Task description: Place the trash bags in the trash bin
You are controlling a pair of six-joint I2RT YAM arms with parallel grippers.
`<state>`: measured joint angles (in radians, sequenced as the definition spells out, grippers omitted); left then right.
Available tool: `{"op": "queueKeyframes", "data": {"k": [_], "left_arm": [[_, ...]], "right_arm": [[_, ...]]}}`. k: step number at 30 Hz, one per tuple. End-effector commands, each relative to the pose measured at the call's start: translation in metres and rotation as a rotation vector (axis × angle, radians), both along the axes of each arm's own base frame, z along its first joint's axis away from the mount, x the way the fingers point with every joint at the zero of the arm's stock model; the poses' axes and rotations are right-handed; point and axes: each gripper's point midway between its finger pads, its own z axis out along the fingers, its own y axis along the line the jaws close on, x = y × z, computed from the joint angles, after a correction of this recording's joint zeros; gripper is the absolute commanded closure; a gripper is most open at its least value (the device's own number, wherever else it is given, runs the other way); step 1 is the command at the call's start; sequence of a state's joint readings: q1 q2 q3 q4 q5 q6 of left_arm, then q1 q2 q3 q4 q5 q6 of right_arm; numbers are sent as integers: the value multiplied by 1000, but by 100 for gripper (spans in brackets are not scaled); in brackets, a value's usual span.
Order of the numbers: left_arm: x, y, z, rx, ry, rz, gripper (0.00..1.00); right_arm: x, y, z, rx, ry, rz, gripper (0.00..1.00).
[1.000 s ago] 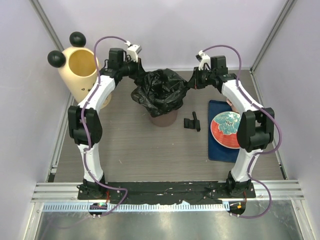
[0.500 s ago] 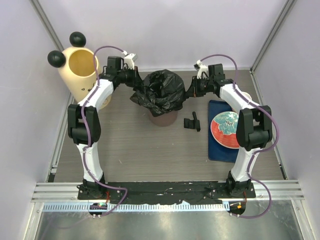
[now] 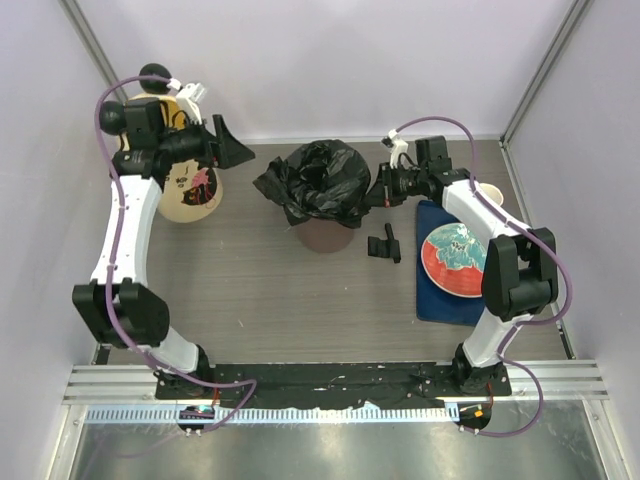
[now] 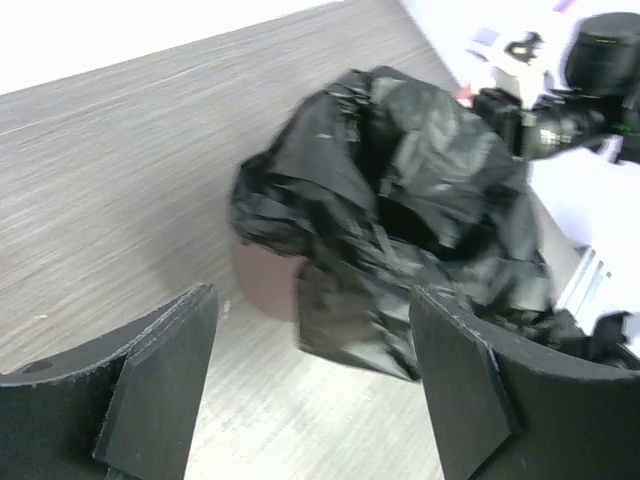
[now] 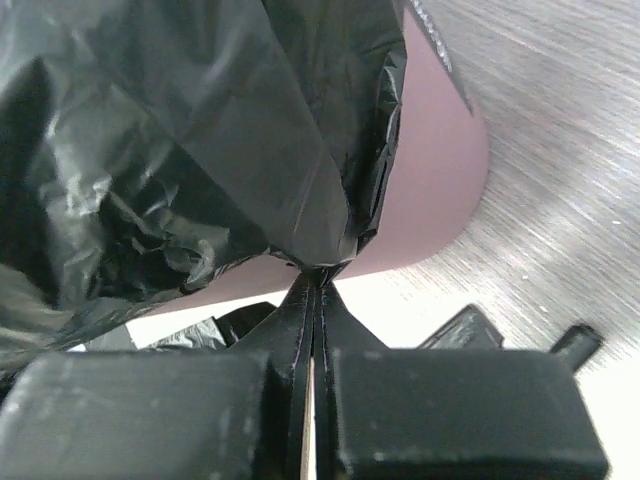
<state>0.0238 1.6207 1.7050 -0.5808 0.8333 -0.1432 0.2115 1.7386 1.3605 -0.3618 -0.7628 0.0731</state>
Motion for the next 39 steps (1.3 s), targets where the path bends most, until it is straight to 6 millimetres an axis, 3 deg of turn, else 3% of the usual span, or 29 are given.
{"op": "queueKeyframes", "data": {"k": [1,6,9,12,13,16,18,24,29,32,35,39], "left_arm": [[-39,-22,-5,-127,123,-109,18],[-36,-36,-38,-94,172,-105,16],[-22,-34,-59,-88,223,-59,22],[-21,-36,-80,-105,281,-83,50],[-21,-37,-86,-108,294,-83,73],[-29,-34,-121,-73,347,-90,100],[-35,-24,-156,10,388,-74,100],[-44,-2,-223,175,468,-29,100],[-48,14,-256,277,534,1,100],[-54,25,-268,347,568,29,100],[-66,40,-277,432,598,42,100],[-88,60,-282,527,628,49,100]], "right_arm": [[-7,14,19,31,-78,65,99],[-7,13,16,11,-83,73,99],[-6,10,12,-7,-80,70,99],[-5,5,3,-33,-59,47,99],[-4,2,-2,-49,-66,48,99],[-4,-6,-19,-95,-41,36,99],[-5,-11,-32,-127,-22,28,99],[-5,-20,-74,-205,42,33,99],[-7,-30,-123,-288,140,42,99],[-5,-30,-139,-313,175,53,99],[-5,-24,-143,-333,177,90,99],[-20,-23,-148,-357,215,147,99]]}}
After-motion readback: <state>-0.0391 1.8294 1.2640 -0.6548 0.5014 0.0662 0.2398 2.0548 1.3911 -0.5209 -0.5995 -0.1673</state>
